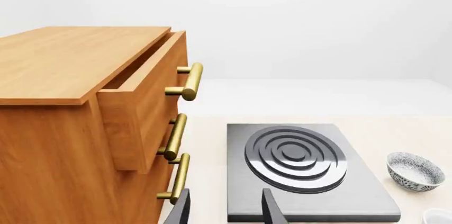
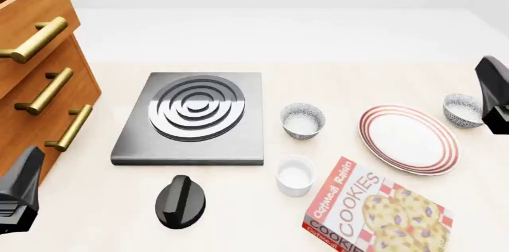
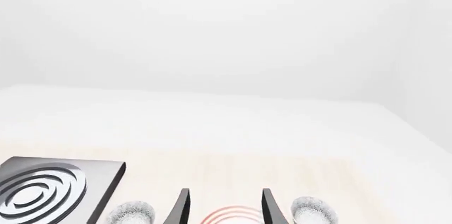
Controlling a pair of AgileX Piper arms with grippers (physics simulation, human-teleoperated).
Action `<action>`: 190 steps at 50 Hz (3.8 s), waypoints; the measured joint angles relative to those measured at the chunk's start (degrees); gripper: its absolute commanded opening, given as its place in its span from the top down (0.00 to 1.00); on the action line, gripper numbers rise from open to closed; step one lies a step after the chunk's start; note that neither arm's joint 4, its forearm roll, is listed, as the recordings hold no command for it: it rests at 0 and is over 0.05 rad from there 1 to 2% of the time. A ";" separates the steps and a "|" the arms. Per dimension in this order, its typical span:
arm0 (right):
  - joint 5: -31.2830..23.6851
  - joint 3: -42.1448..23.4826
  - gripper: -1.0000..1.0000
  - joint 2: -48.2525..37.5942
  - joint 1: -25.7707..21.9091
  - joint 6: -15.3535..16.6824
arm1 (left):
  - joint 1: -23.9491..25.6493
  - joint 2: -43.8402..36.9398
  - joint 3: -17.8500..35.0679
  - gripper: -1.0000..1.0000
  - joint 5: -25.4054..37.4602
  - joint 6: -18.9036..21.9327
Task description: Pick the akita bowl next to the plate and place it on the plate.
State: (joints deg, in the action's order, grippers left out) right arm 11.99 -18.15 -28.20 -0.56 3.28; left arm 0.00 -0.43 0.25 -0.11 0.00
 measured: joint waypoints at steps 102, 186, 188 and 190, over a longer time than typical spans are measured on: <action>15.23 -11.01 0.00 -34.25 5.85 4.01 | 0.00 0.00 0.00 0.00 0.00 0.00; 14.56 -22.02 0.00 -50.06 12.94 3.58 | 0.00 0.00 0.00 0.00 0.00 0.00; 14.55 -22.26 0.00 -50.40 13.18 3.51 | 0.00 0.00 0.00 0.00 0.00 0.00; 14.55 -22.48 0.00 -50.75 13.42 3.44 | 0.00 0.00 0.00 0.00 0.00 0.00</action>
State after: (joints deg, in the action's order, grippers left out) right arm 26.54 -40.64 -78.95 12.86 6.72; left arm 0.00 -0.43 0.25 -0.11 0.00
